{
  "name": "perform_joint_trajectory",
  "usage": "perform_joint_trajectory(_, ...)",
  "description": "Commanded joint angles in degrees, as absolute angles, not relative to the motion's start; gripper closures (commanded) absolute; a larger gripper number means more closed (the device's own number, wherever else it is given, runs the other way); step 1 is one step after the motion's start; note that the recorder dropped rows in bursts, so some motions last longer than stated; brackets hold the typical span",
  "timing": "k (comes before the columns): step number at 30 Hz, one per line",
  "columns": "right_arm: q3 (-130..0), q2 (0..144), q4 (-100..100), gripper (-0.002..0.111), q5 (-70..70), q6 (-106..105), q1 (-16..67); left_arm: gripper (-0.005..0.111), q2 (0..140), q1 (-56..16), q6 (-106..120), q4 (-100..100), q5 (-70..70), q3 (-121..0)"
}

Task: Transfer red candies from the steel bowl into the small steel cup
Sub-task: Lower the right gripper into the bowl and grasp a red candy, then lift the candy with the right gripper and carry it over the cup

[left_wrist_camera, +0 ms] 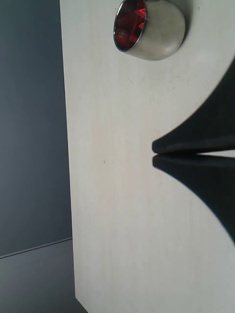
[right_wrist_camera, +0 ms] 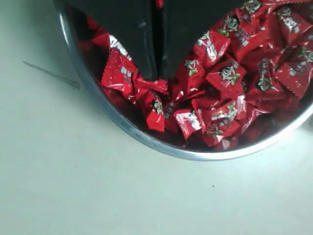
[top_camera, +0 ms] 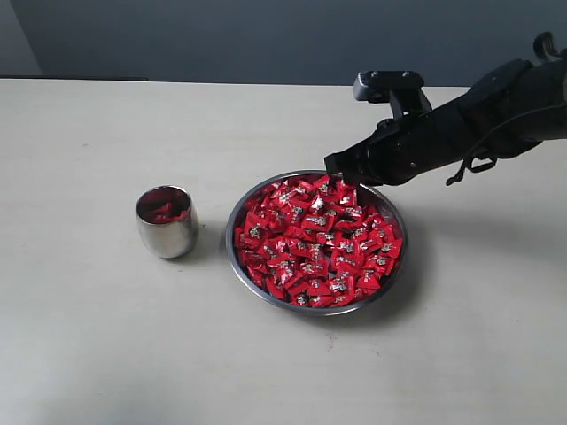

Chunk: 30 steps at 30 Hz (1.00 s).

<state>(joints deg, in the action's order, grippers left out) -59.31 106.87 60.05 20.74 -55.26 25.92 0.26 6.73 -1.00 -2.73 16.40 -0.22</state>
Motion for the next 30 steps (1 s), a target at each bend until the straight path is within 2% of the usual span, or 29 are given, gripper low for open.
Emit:
perform_joint_trajectory(1,-59.29,104.09,59.40,0.109,20.33,-55.31,25.96,0.106,0.00,6.77,-1.12,-2.57,16.29,0.00)
perform_joint_trajectory(9,-62.14,102.96,63.63,0.109,21.73,-57.98,26.13,0.106,0.00,6.77,-1.12,-2.57,16.29,0.00)
perform_joint_trajectory(13,-68.82,105.47,66.90,0.109,28.90,-64.85,27.78,0.106,0.00,6.77,-1.12,-2.57,16.29,0.00)
perform_joint_trajectory(17,-74.47,108.75,73.76,0.109,29.35,-71.48,30.46,0.106,0.00,6.77,-1.12,-2.57,16.29,0.00)
perform_joint_trajectory(30,-93.44,124.06,72.43,0.109,44.82,-76.30,38.50,0.106,0.00,6.77,-1.12,-2.57,16.29,0.00)
